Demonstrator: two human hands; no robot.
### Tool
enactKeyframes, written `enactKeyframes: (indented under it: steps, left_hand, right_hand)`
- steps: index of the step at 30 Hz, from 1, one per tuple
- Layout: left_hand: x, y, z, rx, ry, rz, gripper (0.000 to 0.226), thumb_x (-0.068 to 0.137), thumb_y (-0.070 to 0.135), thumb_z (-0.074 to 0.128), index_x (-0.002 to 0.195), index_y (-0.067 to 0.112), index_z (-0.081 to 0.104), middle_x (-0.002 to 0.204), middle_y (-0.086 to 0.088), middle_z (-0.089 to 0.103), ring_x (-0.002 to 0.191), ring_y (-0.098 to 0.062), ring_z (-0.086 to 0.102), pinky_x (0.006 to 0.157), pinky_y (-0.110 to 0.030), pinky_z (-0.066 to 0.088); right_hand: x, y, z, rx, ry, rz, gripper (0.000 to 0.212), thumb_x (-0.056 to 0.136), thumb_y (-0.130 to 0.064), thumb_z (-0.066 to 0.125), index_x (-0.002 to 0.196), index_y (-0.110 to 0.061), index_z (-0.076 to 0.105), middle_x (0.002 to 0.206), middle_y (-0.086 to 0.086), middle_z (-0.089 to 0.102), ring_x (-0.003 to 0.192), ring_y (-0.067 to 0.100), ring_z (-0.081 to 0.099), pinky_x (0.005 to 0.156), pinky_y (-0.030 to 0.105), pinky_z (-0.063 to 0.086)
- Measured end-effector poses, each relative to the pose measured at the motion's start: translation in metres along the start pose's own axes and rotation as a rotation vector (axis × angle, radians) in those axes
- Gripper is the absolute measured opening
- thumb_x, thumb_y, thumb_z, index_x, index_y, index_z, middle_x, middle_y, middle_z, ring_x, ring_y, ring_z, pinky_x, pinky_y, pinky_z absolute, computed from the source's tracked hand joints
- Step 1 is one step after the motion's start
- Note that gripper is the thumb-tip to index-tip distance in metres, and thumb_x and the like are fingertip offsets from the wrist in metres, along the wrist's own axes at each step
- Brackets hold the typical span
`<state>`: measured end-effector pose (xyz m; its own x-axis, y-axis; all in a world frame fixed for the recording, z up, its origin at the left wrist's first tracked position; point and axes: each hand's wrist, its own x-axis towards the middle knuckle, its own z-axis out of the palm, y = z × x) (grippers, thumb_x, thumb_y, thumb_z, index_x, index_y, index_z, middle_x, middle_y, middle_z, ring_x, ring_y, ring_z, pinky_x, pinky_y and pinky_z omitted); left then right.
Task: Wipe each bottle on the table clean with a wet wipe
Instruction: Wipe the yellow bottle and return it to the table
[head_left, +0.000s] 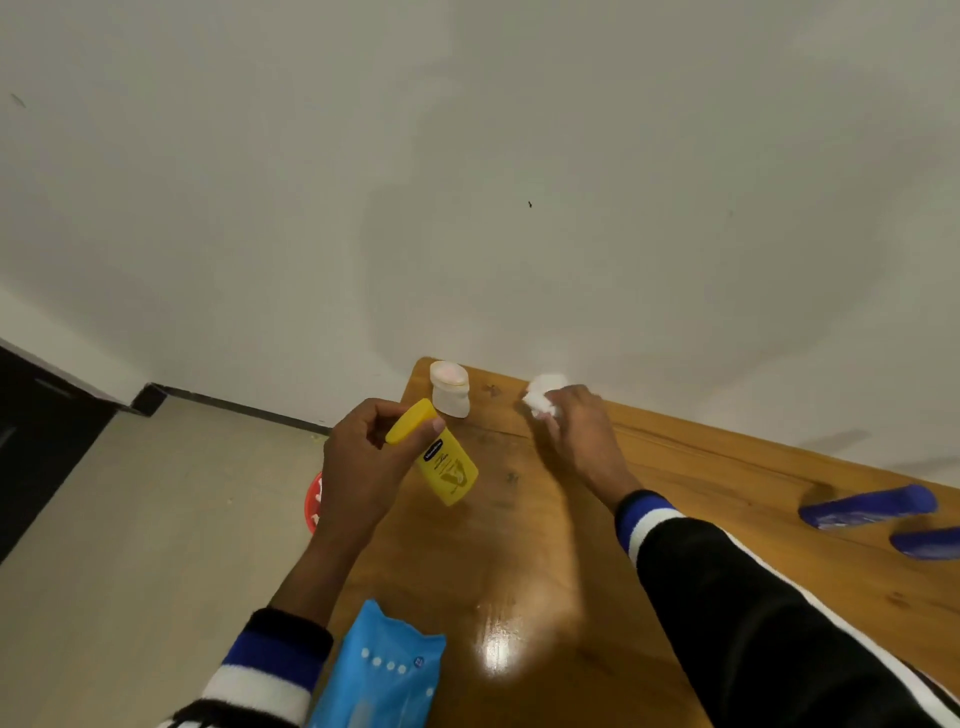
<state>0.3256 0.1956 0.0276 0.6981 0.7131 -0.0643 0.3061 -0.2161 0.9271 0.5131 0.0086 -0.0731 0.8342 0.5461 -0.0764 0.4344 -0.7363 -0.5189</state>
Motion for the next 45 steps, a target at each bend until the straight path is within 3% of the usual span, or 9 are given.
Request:
enactKeyframes:
  steps: [3,8,16,25,29,34,38,43,45]
  left_hand:
    - [0.005,-0.008,-0.005,-0.021,0.01,-0.015,0.027,0.077,0.041,0.077,0.094,0.023,0.066,0.087,0.006,0.072,0.078,-0.007,0.072,0.063,-0.017,0.057]
    - [0.008,-0.026,-0.01,-0.019,0.025,-0.074,0.04,0.074,0.049,0.074,0.1,0.02,0.067,0.091,0.001,0.073,0.083,-0.017,0.073,0.072,-0.03,0.062]
    - [0.009,-0.037,-0.014,-0.033,0.035,-0.115,0.041,0.075,0.047,0.077,0.102,0.017,0.069,0.093,-0.001,0.074,0.085,-0.02,0.075,0.075,-0.044,0.063]
    - [0.01,-0.03,-0.014,-0.058,0.037,-0.09,0.038,0.076,0.042,0.076,0.101,0.016,0.068,0.091,0.001,0.074,0.083,-0.014,0.074,0.073,-0.032,0.063]
    - [0.009,-0.024,-0.012,-0.045,0.03,-0.088,0.039,0.075,0.045,0.077,0.101,0.017,0.068,0.09,0.002,0.074,0.081,-0.013,0.074,0.068,-0.027,0.062]
    - [0.009,-0.014,-0.012,-0.007,-0.011,-0.034,0.036,0.074,0.044,0.078,0.098,0.019,0.068,0.089,0.003,0.072,0.083,-0.01,0.071,0.069,-0.024,0.06]
    - [0.006,-0.008,-0.017,0.012,-0.007,-0.007,0.028,0.078,0.036,0.08,0.097,0.02,0.068,0.089,0.006,0.072,0.083,-0.004,0.069,0.067,-0.017,0.057]
    - [-0.002,-0.008,-0.026,0.01,0.003,0.011,0.026,0.075,0.039,0.078,0.093,0.025,0.066,0.086,0.007,0.071,0.083,-0.001,0.069,0.064,-0.013,0.054]
    - [-0.005,-0.007,-0.027,0.009,0.018,0.018,0.025,0.074,0.04,0.078,0.092,0.027,0.066,0.086,0.007,0.071,0.082,-0.001,0.069,0.064,-0.013,0.054]
  right_hand:
    - [-0.01,-0.014,0.031,-0.238,-0.431,-0.12,0.052,0.094,-0.043,0.053,0.141,-0.021,0.048,0.146,0.009,0.047,0.132,0.03,0.044,0.108,0.043,0.04]
    - [-0.022,-0.02,0.049,-0.299,-0.212,-0.156,0.056,0.101,-0.043,0.04,0.15,-0.014,0.036,0.158,0.01,0.033,0.146,0.028,0.027,0.12,0.044,0.024]
    - [-0.03,-0.027,0.091,-0.453,-0.401,-0.108,0.098,0.088,-0.079,0.009,0.156,-0.011,-0.009,0.163,0.01,-0.016,0.15,0.028,-0.018,0.12,0.058,-0.005]
    - [-0.046,-0.02,0.086,-0.265,-0.254,0.197,0.092,0.091,-0.076,0.006,0.155,-0.012,-0.01,0.162,0.008,-0.02,0.15,0.025,-0.02,0.117,0.062,-0.01]
    - [-0.067,-0.025,0.09,-0.38,-0.379,-0.18,0.093,0.089,-0.078,0.006,0.156,-0.015,-0.01,0.16,0.007,-0.023,0.151,0.027,-0.017,0.117,0.06,-0.011]
    - [-0.009,-0.023,0.081,-0.379,-0.292,-0.023,0.097,0.082,-0.073,-0.006,0.157,-0.012,0.002,0.165,0.01,-0.004,0.152,0.029,-0.004,0.117,0.063,-0.005]
    - [-0.032,-0.037,0.095,-0.43,-0.394,-0.324,0.097,0.085,-0.08,0.001,0.158,-0.016,0.005,0.165,0.011,-0.007,0.152,0.031,-0.004,0.118,0.061,-0.002]
    - [-0.015,-0.024,0.083,-0.358,-0.256,0.05,0.1,0.084,-0.077,-0.006,0.157,-0.01,0.007,0.165,0.012,0.003,0.153,0.03,0.001,0.115,0.062,-0.007]
    - [-0.028,-0.037,0.091,-0.365,-0.273,-0.016,0.101,0.083,-0.077,-0.006,0.157,-0.009,0.011,0.165,0.016,0.004,0.152,0.035,0.002,0.116,0.063,-0.003]
